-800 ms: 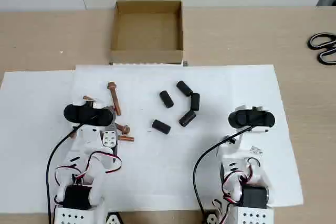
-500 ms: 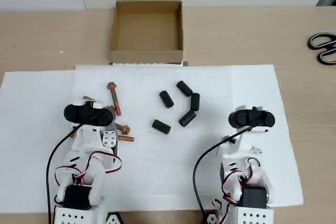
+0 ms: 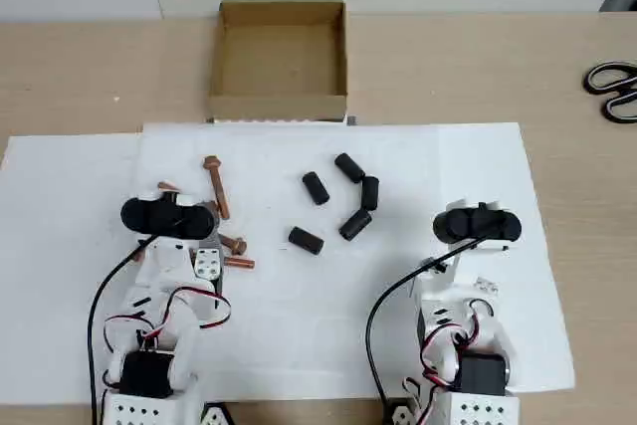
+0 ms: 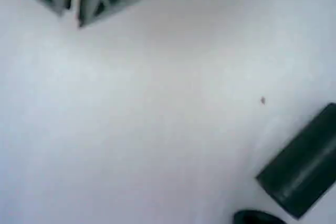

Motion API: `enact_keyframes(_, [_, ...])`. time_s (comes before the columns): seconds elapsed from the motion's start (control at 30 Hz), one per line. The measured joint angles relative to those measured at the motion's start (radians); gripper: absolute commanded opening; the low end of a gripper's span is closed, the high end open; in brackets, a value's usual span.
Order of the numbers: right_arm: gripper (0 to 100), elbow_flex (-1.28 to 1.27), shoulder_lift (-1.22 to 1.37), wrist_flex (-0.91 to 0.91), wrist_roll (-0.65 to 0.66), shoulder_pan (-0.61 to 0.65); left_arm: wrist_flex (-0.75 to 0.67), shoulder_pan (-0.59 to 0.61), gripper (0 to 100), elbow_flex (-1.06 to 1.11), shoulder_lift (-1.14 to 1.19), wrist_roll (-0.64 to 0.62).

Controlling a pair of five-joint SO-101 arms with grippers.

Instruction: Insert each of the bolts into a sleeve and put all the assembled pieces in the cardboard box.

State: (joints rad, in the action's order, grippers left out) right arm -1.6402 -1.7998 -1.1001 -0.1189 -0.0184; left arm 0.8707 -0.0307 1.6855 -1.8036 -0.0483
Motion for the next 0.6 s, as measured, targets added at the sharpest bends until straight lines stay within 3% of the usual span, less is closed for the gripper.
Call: enact_keyframes(0.6, [0.6,0.0,0.0,0.0,0.0,0.058,0.0,0.0,1,0.0,0.0,0.0])
